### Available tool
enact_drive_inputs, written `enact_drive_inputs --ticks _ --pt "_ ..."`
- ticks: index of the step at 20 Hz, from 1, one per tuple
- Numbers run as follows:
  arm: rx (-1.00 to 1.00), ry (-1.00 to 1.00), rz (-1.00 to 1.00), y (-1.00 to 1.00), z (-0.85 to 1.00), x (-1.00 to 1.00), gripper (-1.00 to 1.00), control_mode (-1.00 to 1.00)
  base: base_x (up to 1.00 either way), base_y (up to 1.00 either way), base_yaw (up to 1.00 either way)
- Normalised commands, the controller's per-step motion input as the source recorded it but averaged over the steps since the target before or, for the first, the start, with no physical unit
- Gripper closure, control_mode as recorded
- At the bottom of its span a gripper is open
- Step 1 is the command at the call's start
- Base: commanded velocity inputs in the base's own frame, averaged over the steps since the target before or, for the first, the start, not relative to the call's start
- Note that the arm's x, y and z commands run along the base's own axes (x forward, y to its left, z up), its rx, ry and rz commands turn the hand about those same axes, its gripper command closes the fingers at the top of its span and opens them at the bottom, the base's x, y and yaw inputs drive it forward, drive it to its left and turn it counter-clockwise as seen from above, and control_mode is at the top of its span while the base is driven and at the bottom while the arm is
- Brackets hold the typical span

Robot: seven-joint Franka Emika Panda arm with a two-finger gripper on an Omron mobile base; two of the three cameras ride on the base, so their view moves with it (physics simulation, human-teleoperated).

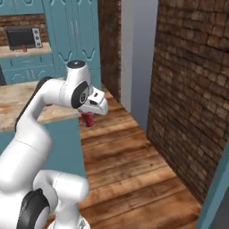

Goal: Four empty soda cans are scattered around the kitchen. Gather all the cans and cluster them next to the stove for recycling.

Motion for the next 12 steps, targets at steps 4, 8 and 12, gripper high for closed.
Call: enact_drive_inputs --ticks 4,8,12 --pt "0.0 0.0 0.0 0.0 0.0 0.0 1.0 1.0 0.88 0.0 -0.36" --pt "0.0 0.0 0.0 0.0 0.0 0.0 1.0 1.0 0.9 0.0 -0.34" --pt "0.0 0.0 0.0 0.0 0.0 0.0 1.0 1.0 1.0 0.24 0.01"
